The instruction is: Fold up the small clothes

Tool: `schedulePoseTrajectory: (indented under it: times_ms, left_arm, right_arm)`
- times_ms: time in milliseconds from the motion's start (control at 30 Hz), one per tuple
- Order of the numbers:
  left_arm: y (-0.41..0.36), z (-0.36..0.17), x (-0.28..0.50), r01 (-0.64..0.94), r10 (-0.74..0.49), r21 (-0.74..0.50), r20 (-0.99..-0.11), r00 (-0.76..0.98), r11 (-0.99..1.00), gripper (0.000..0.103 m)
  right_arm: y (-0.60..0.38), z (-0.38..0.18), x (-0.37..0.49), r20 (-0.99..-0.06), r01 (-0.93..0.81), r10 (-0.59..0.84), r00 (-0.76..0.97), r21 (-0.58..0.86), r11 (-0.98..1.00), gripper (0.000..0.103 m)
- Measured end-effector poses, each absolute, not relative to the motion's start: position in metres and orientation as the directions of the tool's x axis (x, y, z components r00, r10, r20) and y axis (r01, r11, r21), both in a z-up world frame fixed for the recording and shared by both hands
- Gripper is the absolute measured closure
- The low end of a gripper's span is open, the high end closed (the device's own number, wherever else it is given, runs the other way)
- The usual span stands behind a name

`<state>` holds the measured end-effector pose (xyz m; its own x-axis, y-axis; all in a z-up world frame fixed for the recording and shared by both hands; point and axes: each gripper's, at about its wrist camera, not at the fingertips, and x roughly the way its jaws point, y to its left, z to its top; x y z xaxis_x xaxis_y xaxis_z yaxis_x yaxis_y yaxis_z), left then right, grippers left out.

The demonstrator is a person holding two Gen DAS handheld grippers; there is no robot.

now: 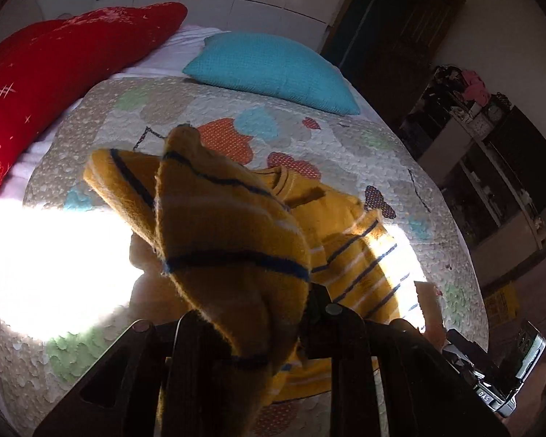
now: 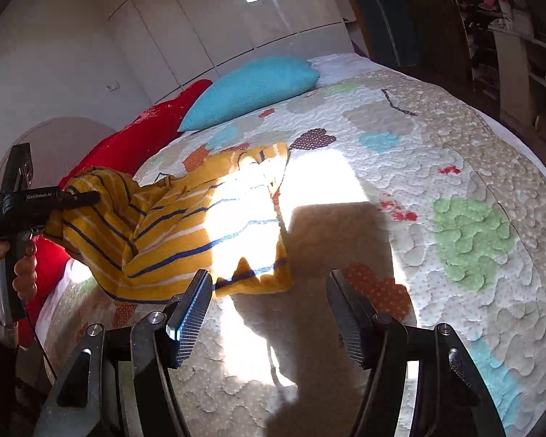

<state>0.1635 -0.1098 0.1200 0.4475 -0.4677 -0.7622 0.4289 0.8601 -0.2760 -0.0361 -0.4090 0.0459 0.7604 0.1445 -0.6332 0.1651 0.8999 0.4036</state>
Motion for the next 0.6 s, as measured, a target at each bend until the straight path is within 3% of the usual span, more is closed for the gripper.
schedulePoseTrajectory:
  times_ms: [133,200,233,367,433,500,600]
  left_arm:
    - [-0.204,0.100,0.149,0.534,-0.441,-0.197,-0.814,0.378,0.822,0.079]
    - [-0.235,0.079,0.144,0.566,-0.448,-0.210,-0.835,0.321,0.797,0.061]
    - [-0.241,0.073,0.140,0.573,-0.469,-0.234,-0.829,0.305,0.785,0.059]
    - [-0.228,0.080,0.128,0.579,-0.595,-0.373,-0.761,0.256,0.726,0.040]
    - [-0.208,0.092,0.122,0.570,-0.636,-0.418,-0.729,0.255,0.707,0.039]
    - [-0.184,0.103,0.114,0.561,-0.646,-0.421,-0.705,0.292,0.713,0.031]
    - [-0.148,0.112,0.102,0.533,-0.595,-0.355,-0.703,0.390,0.768,0.030]
  right_arm:
    - [-0.441,0.033,-0.057,-0.635,0.240,0.137,0.760,0.470,0.850,0.034]
    - [-0.454,0.028,-0.065,-0.641,0.267,0.139,0.755,0.494,0.828,0.034]
    - [-0.456,0.027,-0.070,-0.642,0.275,0.137,0.754,0.498,0.822,0.034]
    - [-0.463,0.030,-0.080,-0.644,0.285,0.118,0.756,0.486,0.826,0.032]
    - [-0.464,0.032,-0.076,-0.639,0.275,0.125,0.759,0.488,0.828,0.032]
    - [-0.457,0.037,-0.070,-0.629,0.256,0.136,0.766,0.491,0.833,0.032]
    - [-0.438,0.052,-0.052,-0.591,0.185,0.180,0.786,0.504,0.844,0.032]
